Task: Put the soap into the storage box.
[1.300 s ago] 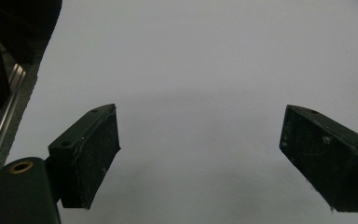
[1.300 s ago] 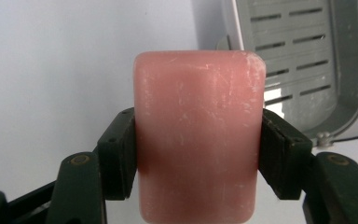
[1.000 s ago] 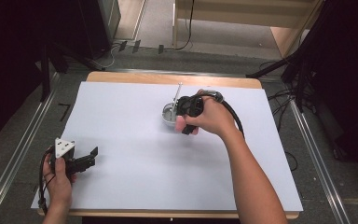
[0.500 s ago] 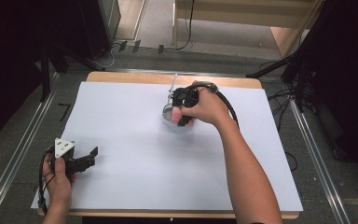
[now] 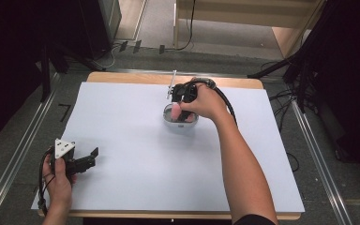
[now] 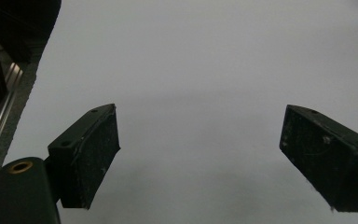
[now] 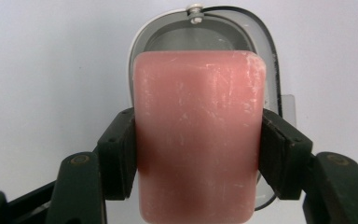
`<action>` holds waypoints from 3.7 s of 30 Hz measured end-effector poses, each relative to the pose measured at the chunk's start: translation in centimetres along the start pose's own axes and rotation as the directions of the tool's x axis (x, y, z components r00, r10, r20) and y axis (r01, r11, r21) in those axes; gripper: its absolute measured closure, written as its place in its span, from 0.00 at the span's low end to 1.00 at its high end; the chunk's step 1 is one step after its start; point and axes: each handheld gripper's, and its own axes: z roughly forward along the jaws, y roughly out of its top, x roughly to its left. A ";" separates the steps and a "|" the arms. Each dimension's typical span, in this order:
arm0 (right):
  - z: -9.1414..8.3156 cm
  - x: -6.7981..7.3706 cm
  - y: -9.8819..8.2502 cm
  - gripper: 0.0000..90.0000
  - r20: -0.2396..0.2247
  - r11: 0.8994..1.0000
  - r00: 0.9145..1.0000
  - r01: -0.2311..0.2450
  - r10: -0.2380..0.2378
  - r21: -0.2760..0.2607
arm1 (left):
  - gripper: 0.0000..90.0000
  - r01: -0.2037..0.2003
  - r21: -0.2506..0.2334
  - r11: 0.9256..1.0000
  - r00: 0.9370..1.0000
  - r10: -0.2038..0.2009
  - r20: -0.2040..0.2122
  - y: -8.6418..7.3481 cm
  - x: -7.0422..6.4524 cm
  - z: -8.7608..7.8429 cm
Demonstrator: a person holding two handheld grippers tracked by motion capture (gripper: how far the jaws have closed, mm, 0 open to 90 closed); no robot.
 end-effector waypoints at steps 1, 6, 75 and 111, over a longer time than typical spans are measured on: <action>0.0 -0.1 0.0 0.43 -0.002 1.000 1.000 -0.008 0.008 0.003 | 0.14 0.000 -0.001 1.000 1.000 0.000 0.000 0.0 0.0 0.0; 0.4 -0.5 0.1 0.43 0.000 1.000 1.000 0.007 -0.007 0.000 | 0.14 0.001 -0.001 1.000 1.000 -0.001 0.001 0.0 0.0 0.0; 0.7 4.1 -8.1 0.00 0.062 0.978 0.979 -0.189 0.194 -0.085 | 0.14 -0.001 0.000 1.000 1.000 0.001 0.001 0.0 0.0 0.0; 2.2 8.4 -16.4 0.00 0.063 0.907 0.925 -0.350 0.374 -0.233 | 0.14 -0.009 -0.001 1.000 1.000 0.009 -0.003 0.0 -0.1 0.0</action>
